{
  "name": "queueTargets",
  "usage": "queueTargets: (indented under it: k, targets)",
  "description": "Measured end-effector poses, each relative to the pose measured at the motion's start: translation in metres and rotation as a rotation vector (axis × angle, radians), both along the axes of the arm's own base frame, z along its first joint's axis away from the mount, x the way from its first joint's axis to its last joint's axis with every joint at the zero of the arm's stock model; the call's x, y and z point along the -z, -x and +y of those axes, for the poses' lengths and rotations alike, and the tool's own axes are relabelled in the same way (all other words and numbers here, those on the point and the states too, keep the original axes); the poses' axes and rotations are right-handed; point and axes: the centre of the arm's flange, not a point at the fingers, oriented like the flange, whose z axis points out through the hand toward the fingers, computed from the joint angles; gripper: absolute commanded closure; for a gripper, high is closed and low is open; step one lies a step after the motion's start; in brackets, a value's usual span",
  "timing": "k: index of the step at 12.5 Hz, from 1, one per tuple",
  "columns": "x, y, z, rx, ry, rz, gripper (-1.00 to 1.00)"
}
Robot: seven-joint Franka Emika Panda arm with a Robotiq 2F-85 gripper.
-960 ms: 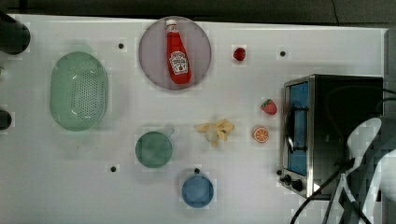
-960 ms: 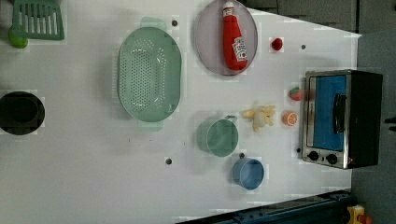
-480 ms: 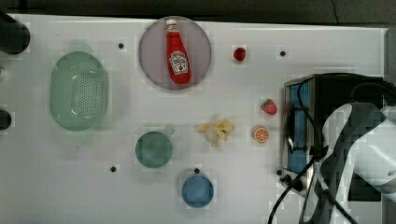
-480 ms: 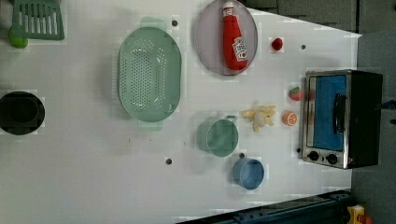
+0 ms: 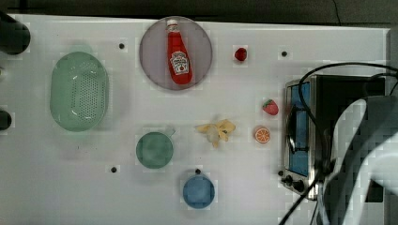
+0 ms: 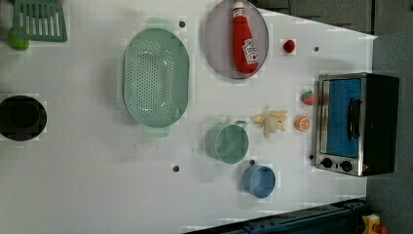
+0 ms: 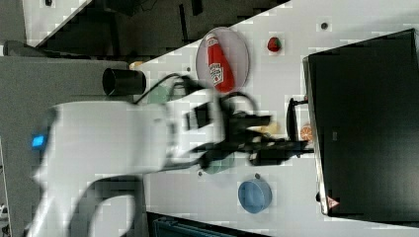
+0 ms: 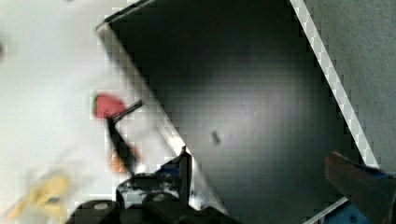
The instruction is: Pick banana from table and place on oven.
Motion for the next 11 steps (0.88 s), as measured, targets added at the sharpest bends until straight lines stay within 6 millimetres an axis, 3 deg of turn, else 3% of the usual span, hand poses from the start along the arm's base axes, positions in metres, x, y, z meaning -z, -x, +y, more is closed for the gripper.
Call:
queueTargets:
  k: [3, 5, 8, 11]
  targets:
    - [-0.087, 0.017, 0.057, 0.045, -0.031, -0.053, -1.00]
    - [-0.127, 0.031, 0.107, 0.129, -0.040, -0.068, -1.00]
    - [-0.153, 0.019, 0.191, 0.247, -0.026, -0.106, -1.00]
    - [-0.151, -0.002, 0.270, 0.310, -0.017, -0.119, -1.00]
